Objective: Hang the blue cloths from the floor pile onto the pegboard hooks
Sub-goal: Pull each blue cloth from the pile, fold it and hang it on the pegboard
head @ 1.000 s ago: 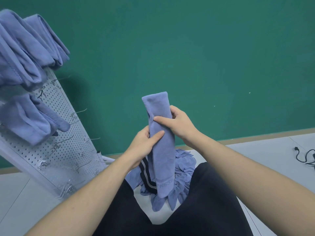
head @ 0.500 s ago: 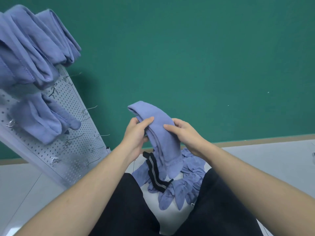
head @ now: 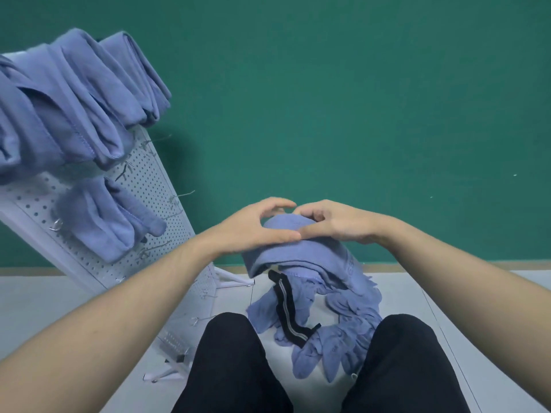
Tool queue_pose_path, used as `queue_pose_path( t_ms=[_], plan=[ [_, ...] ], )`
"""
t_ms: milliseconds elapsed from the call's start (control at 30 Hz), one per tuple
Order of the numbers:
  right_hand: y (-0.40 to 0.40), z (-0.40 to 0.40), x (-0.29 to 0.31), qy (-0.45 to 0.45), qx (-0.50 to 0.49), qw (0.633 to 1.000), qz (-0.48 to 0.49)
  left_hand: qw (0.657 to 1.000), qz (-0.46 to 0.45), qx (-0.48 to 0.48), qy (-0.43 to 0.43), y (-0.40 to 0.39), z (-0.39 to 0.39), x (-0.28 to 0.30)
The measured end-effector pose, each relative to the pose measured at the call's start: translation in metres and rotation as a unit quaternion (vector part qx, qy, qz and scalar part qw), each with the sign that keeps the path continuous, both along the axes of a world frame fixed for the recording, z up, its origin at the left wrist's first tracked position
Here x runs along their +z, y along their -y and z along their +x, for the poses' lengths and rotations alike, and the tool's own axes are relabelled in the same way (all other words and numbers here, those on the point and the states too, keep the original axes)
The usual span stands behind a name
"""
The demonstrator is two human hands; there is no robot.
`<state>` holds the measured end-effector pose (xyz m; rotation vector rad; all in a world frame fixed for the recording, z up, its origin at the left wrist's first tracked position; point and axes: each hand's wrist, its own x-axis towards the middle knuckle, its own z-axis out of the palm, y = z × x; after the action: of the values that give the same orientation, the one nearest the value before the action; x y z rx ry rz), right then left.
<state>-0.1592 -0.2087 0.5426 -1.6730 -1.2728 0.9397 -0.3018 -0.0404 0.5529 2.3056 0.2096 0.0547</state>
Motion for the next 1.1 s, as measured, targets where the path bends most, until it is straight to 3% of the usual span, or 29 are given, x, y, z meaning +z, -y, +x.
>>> queue_pose_path(
  t_ms=[200,333,500,600,733,933,1100],
  plan=[
    [-0.018,0.018,0.019,0.021,-0.016,1.0,-0.006,0.997,0.034,0.05,-0.048,-0.01,0.013,0.02],
    [-0.033,0.027,0.022,0.049,-0.04,0.998,0.025,0.988,-0.139,0.068,-0.001,-0.017,0.01,0.032],
    [-0.051,0.016,0.003,0.054,-0.099,0.969,0.222,0.929,-0.331,0.153,0.059,-0.029,0.006,0.036],
    [-0.064,0.006,-0.006,0.054,-0.071,0.966,0.244,0.899,-0.379,0.2,0.092,-0.044,0.0,0.034],
    [-0.095,0.0,-0.015,0.106,-0.074,0.963,0.235,0.876,-0.419,0.219,0.096,-0.063,-0.013,0.029],
    [-0.139,-0.008,-0.012,0.059,-0.155,0.944,0.284,0.846,-0.454,0.25,0.125,-0.085,-0.02,0.023],
    [-0.178,-0.002,0.003,0.101,-0.114,0.954,0.259,0.829,-0.363,0.382,0.187,-0.104,-0.026,0.02]
  ],
)
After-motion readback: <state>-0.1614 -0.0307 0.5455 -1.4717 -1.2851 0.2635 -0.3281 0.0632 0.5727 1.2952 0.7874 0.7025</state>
